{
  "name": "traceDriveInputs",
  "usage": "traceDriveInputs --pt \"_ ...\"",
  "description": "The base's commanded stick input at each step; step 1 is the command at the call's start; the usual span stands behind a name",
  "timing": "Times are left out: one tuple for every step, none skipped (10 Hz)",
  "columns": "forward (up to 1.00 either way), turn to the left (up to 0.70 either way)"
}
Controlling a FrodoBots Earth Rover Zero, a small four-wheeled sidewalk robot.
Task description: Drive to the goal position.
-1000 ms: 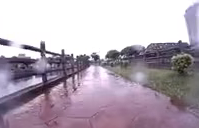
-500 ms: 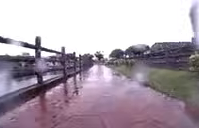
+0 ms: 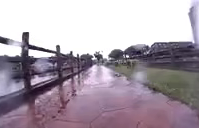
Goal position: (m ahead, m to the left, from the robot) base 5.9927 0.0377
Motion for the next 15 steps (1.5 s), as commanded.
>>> traceDriveInputs --pt "1.0 0.18" --pt "1.0 0.24" --pt "1.0 0.0" --pt "1.0 0.0" --pt "1.0 0.0" --pt "1.0 0.0" --pt "1.0 0.0" --pt "1.0 0.0" --pt "1.0 0.0" --pt "1.0 0.0" --pt "1.0 0.0" --pt "1.0 0.0" --pt "1.0 0.0" --pt "1.0 0.0" --pt "1.0 0.0"
